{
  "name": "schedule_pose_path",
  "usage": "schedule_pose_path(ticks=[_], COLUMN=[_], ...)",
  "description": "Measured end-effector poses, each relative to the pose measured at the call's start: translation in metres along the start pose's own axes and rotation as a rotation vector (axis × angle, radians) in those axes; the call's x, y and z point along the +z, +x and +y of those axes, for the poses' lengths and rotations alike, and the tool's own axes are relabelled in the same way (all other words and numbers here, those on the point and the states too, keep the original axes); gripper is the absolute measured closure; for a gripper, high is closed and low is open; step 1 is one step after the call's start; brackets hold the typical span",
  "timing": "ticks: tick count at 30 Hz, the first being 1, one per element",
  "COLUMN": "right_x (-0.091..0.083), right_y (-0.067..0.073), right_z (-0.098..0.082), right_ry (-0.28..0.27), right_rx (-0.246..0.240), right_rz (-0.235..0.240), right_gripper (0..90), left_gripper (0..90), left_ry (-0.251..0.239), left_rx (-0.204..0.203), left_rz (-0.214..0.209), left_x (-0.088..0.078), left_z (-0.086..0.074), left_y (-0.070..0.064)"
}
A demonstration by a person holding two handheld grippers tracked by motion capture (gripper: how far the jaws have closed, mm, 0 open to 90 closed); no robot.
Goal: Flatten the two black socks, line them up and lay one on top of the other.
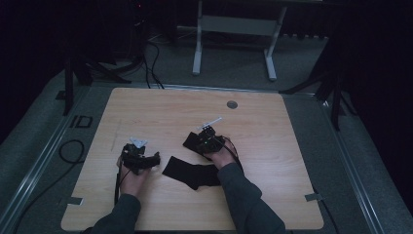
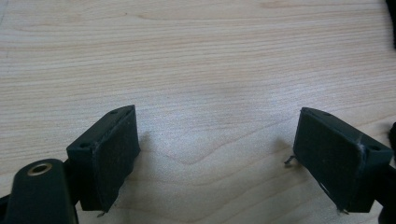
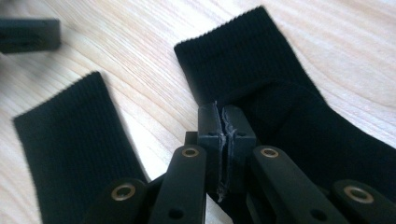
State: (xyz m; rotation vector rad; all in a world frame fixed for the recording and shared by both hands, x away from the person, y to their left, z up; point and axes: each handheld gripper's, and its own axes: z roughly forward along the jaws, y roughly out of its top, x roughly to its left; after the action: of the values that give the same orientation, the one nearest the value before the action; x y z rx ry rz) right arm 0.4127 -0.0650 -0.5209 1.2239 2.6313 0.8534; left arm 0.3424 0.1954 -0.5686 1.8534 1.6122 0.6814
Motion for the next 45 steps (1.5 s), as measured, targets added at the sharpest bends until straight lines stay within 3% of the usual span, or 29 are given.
schedule_pose_path(ticks=[9,16,32,39,43,45], right_x=[-0.031,-0.054,-0.073,-0.075,-0.076,-0.077], right_y=[-0.014,-0.036,-0.067,-0.076,-0.08,-0.081], right_z=[-0.005,-0.018,-0.055,-0.066,-0.072,-0.074], right_ry=[-0.081,-0.123,-0.122,-0.095,-0.054,-0.045], right_rx=[0.032,0.074,0.158,0.156,0.127,0.12], right_rz=[0.008,-0.017,-0.055,-0.117,-0.219,-0.264], right_gripper=[87.1,87.0,85.8,84.1,79.0,71.2], left_gripper=[14.7,14.7,14.7,14.7,14.7,14.7], left_ry=[-0.003,-0.001,0.0,0.0,0.0,0.0], left_rx=[-0.004,-0.001,0.0,0.0,0.0,-0.001], left_rz=[0.0,0.0,0.001,0.0,0.0,0.001], left_x=[0.0,0.0,0.0,0.0,0.0,0.0], left_z=[0.0,0.0,0.0,0.0,0.0,0.0], left_y=[0.0,0.0,0.0,0.0,0.0,0.0])
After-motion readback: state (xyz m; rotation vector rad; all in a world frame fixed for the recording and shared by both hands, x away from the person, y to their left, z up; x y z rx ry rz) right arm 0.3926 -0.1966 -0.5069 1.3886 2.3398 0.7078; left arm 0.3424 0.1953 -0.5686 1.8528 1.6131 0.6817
